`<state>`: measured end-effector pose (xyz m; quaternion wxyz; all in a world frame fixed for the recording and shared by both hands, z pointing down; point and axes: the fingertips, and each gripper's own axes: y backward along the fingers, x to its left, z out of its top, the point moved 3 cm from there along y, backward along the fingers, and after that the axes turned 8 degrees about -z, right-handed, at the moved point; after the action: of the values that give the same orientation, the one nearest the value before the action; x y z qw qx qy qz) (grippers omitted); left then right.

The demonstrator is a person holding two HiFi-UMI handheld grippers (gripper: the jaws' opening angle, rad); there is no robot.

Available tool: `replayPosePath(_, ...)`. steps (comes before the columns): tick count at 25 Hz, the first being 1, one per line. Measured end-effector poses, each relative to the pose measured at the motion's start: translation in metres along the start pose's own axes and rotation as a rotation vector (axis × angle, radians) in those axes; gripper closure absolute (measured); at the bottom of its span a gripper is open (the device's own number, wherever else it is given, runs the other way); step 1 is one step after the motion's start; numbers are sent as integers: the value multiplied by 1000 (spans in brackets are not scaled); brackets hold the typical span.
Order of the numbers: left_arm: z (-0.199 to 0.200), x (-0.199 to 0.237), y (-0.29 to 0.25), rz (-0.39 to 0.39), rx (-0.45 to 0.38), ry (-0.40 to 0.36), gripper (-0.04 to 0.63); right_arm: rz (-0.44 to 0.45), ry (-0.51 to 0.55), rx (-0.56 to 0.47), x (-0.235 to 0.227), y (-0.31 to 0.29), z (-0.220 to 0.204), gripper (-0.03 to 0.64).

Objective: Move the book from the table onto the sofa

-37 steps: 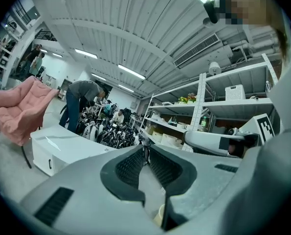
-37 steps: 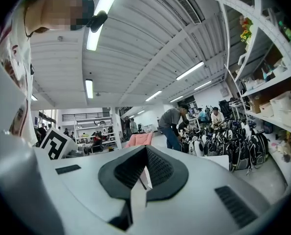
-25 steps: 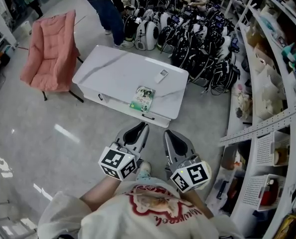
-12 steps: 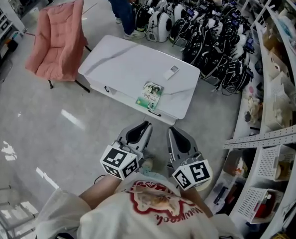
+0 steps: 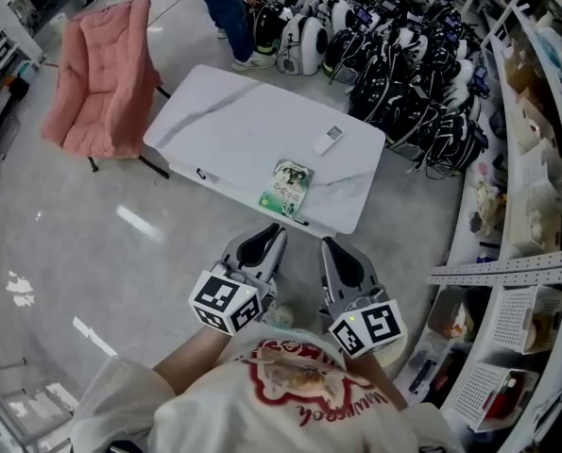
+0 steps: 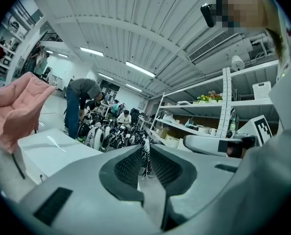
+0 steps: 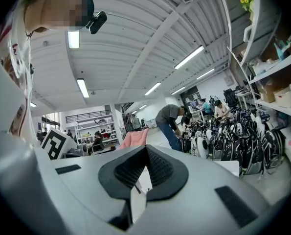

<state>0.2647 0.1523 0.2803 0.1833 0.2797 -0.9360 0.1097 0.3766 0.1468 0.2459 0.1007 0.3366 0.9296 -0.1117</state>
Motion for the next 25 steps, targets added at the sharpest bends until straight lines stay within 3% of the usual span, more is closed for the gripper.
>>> replayPosePath(16,66,151,-123,-95,85,-13,560,-98,-26,2,-59,-191,26,617)
replayPosePath(21,59,181,-143,-124,133,-14,534,-157,-16,17,-79,-219,14,617)
replayPosePath(25,24,207,-153,-103,214,33,498,-202,-76,74,-97,-228,-19,617)
